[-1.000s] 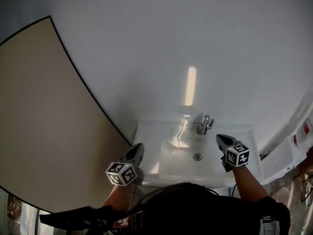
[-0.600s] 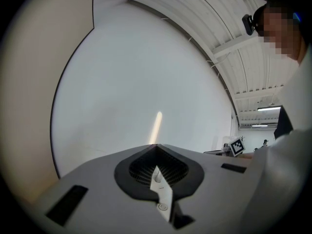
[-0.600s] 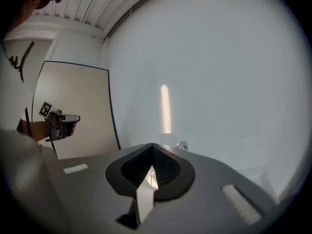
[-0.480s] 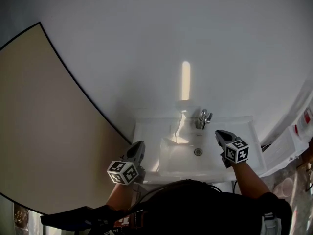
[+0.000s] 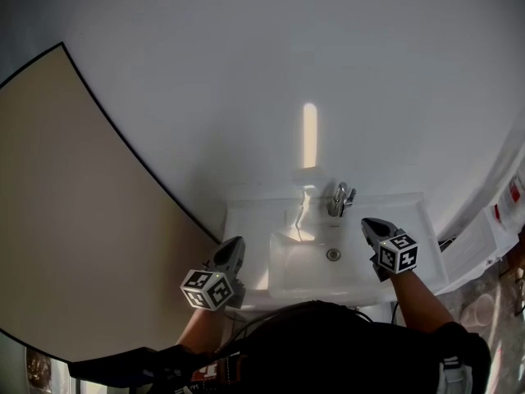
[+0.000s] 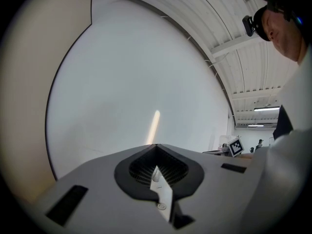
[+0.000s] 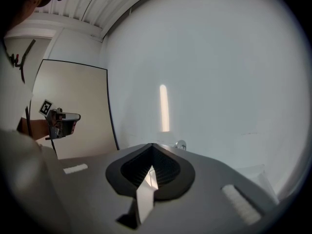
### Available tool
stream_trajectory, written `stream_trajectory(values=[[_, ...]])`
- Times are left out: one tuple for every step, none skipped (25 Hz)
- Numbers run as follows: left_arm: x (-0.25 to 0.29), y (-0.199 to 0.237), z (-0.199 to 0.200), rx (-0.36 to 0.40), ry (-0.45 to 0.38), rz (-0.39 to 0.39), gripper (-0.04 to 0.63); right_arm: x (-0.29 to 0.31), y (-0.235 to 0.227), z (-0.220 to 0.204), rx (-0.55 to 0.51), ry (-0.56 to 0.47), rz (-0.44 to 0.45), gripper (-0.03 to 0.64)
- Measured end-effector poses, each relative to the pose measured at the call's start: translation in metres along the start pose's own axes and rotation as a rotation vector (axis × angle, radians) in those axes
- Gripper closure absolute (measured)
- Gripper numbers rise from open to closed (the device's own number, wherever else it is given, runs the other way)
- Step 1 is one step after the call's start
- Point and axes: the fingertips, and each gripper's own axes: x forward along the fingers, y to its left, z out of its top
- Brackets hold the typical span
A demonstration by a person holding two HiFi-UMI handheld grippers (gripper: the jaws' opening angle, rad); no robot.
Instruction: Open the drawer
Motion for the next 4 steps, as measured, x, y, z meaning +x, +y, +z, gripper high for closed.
stream_trajectory(values=[[0.0008,-0.0004,0.0008,0.002,0.001,-0.002,0.604,0.0001,-0.0007,0.0006,-0.001,0.000,0.000,0.618],[0.0017,-0.0009,0.0015,0.003,0.001,-0.003,0.604,0.0003,-0.0014,0.0015,-0.001,0.000,0.000,0.618],[0.0027,-0.0014,0.0023,0.005,0.002,-0.005,0.604,0.0004,-0.0021,0.0024,-0.002,0.000,-0.001,0.618],[0.0036,-0.0020,0.0031,0.006,0.003,-0.007,0.604,0.0006,-0.0028,0.0034,-0.003,0.000,-0.001,0.618]])
